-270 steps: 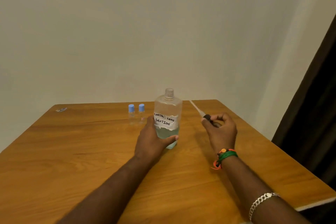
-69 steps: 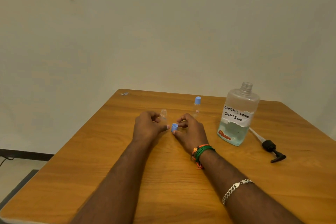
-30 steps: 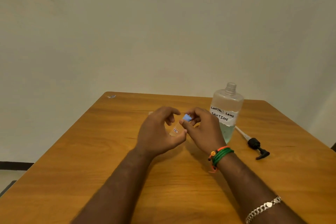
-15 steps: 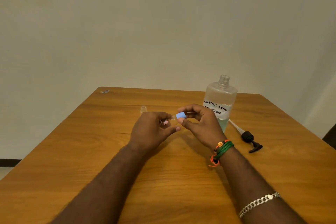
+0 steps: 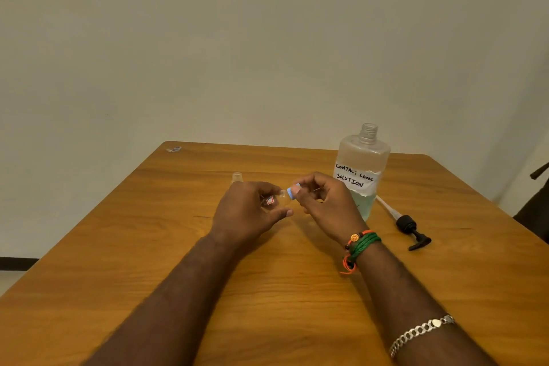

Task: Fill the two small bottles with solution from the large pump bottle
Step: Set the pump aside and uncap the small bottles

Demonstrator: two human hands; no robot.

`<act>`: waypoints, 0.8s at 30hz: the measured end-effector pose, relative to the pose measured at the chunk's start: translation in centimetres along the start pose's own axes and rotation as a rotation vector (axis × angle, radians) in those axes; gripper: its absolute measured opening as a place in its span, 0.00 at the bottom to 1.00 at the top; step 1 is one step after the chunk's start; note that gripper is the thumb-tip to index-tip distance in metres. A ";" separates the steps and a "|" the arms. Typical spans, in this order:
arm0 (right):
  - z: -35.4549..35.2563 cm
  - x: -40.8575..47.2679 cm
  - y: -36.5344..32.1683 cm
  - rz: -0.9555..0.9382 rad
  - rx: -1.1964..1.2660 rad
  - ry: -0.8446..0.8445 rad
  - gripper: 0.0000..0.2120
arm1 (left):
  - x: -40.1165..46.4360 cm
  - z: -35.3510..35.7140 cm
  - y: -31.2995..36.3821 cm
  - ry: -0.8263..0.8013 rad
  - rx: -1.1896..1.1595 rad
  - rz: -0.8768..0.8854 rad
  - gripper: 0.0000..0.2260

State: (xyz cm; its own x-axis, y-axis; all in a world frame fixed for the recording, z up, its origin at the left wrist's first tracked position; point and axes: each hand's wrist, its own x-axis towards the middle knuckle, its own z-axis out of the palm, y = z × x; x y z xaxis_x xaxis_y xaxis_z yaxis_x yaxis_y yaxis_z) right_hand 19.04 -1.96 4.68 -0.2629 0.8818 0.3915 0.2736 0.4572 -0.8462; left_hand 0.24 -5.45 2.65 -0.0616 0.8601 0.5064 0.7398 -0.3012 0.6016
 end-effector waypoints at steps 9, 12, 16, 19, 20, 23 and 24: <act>0.0 0.0 0.2 0.005 0.004 -0.019 0.08 | 0.0 0.0 0.2 0.002 0.048 0.032 0.25; -0.2 0.1 0.3 0.011 0.027 -0.026 0.12 | 0.0 -0.1 0.3 -0.002 0.065 0.035 0.26; -0.1 0.1 0.3 0.005 0.037 -0.014 0.09 | -0.1 -0.2 0.4 -0.011 0.073 0.049 0.25; -0.5 0.3 0.5 0.008 0.030 -0.015 0.04 | -0.1 -0.3 0.5 -0.020 0.078 0.054 0.24; -0.6 0.3 0.6 0.009 0.041 -0.026 0.05 | -0.1 -0.3 0.4 -0.023 0.078 0.054 0.24; -0.8 0.3 0.5 0.014 0.089 -0.044 0.07 | -0.1 -0.2 0.3 -0.020 0.080 0.049 0.25; -0.8 0.3 0.5 0.016 0.096 -0.045 0.07 | -0.1 -0.2 0.2 -0.018 0.084 0.047 0.25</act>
State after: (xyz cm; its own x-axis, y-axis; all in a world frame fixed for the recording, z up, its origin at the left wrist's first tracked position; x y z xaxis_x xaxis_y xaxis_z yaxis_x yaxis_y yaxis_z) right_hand 19.83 -1.39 4.62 -0.3013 0.8818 0.3629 0.1890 0.4283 -0.8837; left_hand 0.22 -5.69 2.86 -0.0143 0.8531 0.5215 0.7951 -0.3066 0.5233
